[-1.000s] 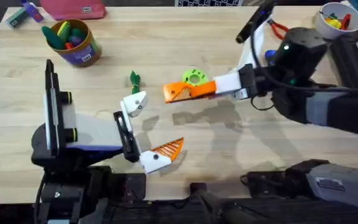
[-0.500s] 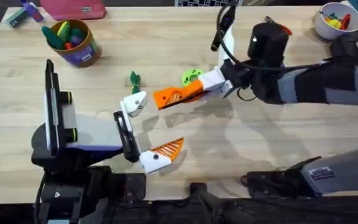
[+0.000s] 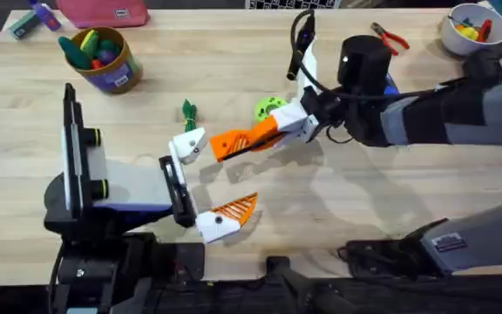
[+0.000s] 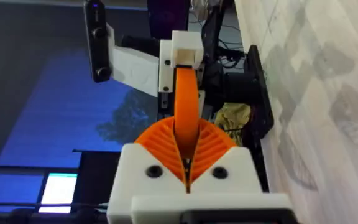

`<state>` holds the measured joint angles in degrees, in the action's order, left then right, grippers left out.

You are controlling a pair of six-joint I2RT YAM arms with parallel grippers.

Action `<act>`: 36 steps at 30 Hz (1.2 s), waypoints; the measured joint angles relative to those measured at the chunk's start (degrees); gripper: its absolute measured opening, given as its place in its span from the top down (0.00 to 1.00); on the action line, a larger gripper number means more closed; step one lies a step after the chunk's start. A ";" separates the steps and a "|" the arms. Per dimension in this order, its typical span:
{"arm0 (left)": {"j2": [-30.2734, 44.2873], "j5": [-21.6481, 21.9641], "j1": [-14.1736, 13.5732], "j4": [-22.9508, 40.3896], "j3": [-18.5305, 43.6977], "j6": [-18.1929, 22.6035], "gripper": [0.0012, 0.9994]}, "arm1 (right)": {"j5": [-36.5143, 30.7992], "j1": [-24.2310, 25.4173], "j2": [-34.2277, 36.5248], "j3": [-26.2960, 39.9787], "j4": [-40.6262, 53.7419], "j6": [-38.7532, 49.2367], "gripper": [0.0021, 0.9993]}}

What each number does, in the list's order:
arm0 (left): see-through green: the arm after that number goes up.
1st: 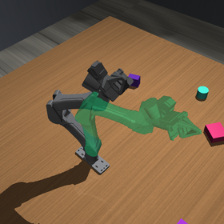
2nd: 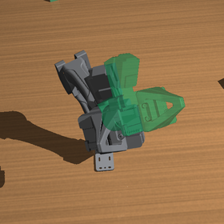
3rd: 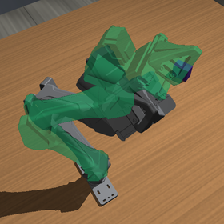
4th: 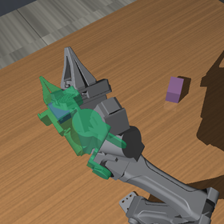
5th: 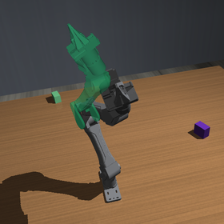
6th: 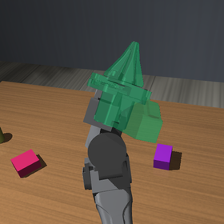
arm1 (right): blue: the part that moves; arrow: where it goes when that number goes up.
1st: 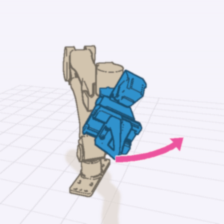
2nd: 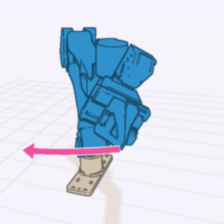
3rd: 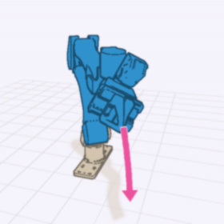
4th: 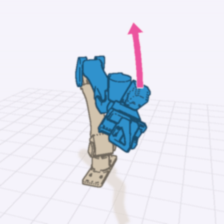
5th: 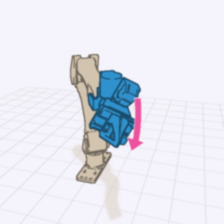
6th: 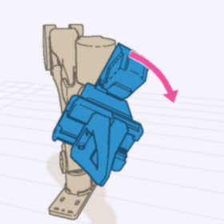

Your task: Pick up the gripper from the table and insert it into the empty holder that is missing its gripper. Then pick up a screw, insert it into the mounting hole, and use the screwdriver to tighten it. Finally, clean up the table by picking up the vegetable and placing it into the bucket.

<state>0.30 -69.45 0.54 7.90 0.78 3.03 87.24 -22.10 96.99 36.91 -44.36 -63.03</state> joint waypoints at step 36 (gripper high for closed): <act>0.00 0.00 0.00 0.01 0.00 0.00 0.01 | -5.42 -4.78 0.00 1.72 -0.01 0.01 0.99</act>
<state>0.30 -69.45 0.54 7.91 0.78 3.03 81.82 -26.88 96.99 38.63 -44.37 -63.02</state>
